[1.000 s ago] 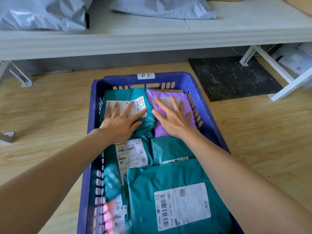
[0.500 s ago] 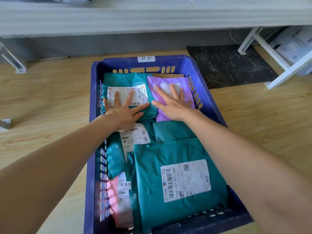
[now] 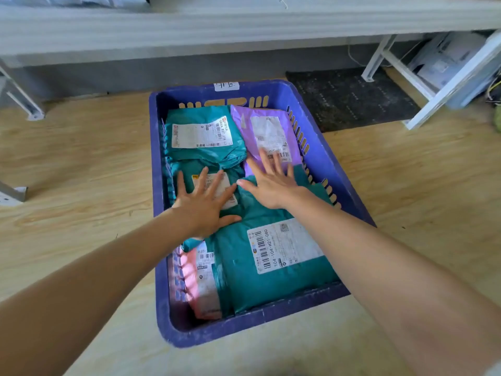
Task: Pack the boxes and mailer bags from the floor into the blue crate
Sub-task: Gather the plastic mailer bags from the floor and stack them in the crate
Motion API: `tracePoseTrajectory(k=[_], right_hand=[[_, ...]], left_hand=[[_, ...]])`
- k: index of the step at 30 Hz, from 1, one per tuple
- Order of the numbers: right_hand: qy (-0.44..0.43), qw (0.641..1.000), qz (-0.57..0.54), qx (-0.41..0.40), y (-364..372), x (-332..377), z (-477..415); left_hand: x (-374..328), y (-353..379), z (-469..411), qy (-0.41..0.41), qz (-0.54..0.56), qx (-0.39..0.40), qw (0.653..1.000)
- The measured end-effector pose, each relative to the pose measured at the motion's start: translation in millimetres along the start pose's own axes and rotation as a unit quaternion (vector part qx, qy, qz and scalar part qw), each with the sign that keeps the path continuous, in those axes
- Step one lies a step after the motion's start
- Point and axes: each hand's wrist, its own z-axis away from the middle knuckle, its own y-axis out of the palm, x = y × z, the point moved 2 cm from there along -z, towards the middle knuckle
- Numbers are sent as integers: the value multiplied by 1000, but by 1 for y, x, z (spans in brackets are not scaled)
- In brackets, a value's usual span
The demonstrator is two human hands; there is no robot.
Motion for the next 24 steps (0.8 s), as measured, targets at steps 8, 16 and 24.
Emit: tracePoseTrajectory(k=[8, 16, 24], right_hand=[[-53, 997, -44, -40, -19, -24, 26], [-74, 997, -13, -28, 13, -21, 39], [-65, 996, -7, -63, 29, -20, 33]], left_hand=[[-2, -17, 21, 79, 16, -149, 986], [-4, -14, 25, 36, 69, -147, 986], [-3, -1, 5, -4, 59, -181, 982]])
